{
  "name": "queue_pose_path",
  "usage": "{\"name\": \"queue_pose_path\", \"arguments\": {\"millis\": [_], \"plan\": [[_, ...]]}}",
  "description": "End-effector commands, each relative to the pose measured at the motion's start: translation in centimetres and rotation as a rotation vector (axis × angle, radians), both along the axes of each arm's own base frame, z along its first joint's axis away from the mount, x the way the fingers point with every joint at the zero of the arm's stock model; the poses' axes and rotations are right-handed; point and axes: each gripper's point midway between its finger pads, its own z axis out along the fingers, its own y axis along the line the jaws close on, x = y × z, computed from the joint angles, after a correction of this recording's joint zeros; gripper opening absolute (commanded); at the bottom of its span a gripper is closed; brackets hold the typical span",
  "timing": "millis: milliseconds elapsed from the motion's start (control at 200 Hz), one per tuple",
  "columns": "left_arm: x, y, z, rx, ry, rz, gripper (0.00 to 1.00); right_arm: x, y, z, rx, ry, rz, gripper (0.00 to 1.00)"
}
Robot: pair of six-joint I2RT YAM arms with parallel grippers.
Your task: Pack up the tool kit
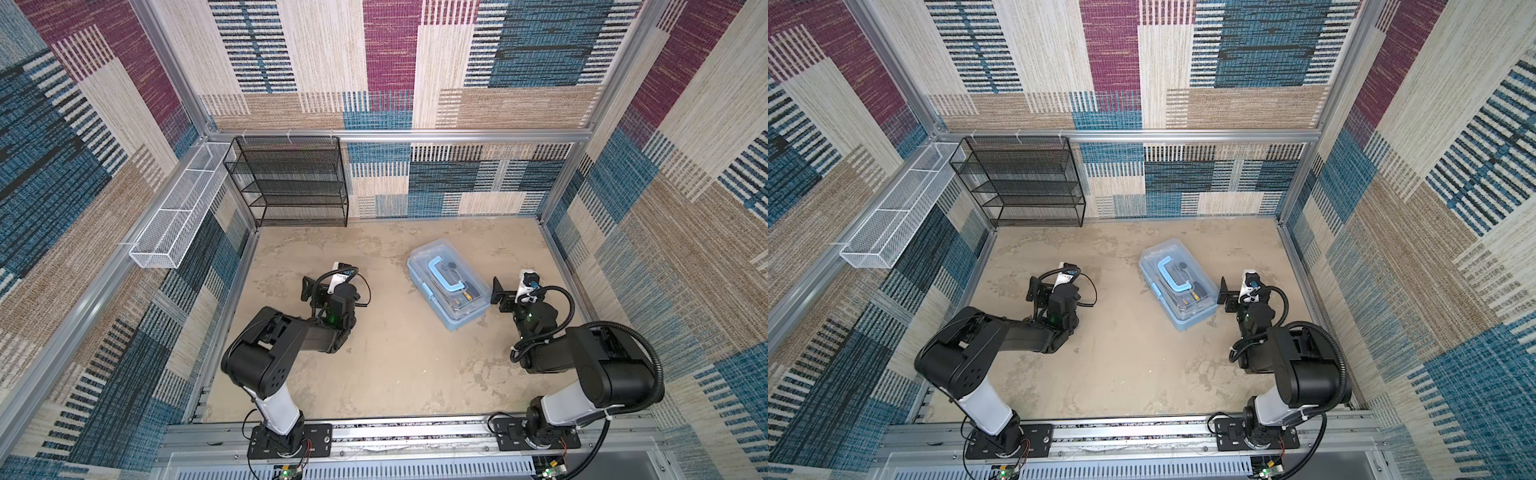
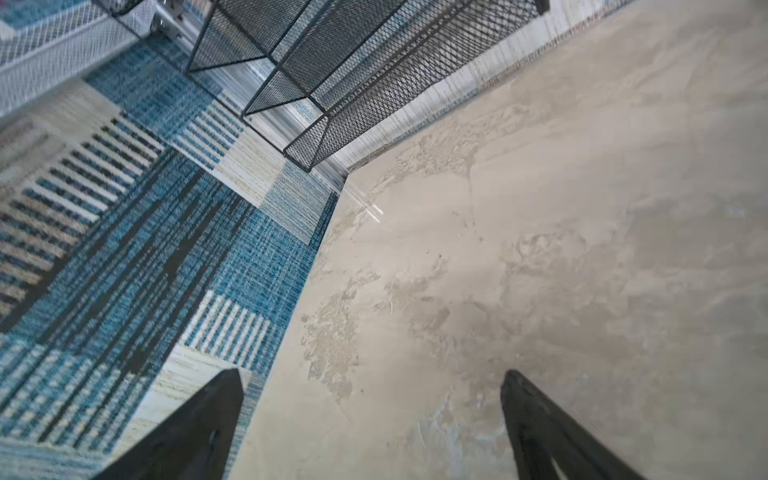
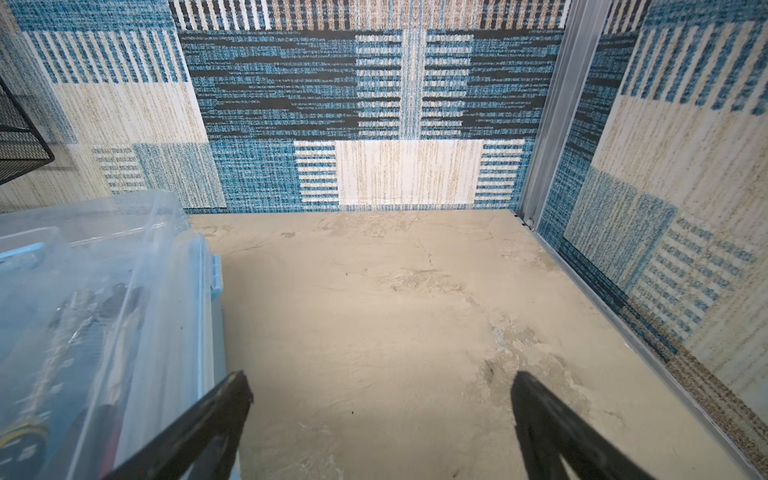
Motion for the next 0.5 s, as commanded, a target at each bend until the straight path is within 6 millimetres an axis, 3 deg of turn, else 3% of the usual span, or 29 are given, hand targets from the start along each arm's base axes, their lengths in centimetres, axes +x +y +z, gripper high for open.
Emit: {"name": "queue_pose_path", "arguments": {"millis": [0, 85, 240, 496], "plan": [[0.7, -0.9, 5.1, 0.069, -0.2, -0.015, 0.99, 0.2, 0.4, 0.6, 0.007, -0.023, 0.023, 1.0], [0.7, -1.3, 5.4, 0.045, -0.219, -0.058, 0.99, 0.1, 0.4, 0.6, 0.006, -0.024, 0.023, 1.0], [-0.8, 0.0, 6.0, -0.119, -0.25, -0.083, 0.99, 0.1, 0.4, 0.6, 0.007, -0.022, 0.024, 1.0], [-3.4, 3.3, 1.8, -0.405, -0.166, -0.145, 0.99, 0.1, 0.4, 0.6, 0.006, -0.023, 0.023, 1.0]]}}
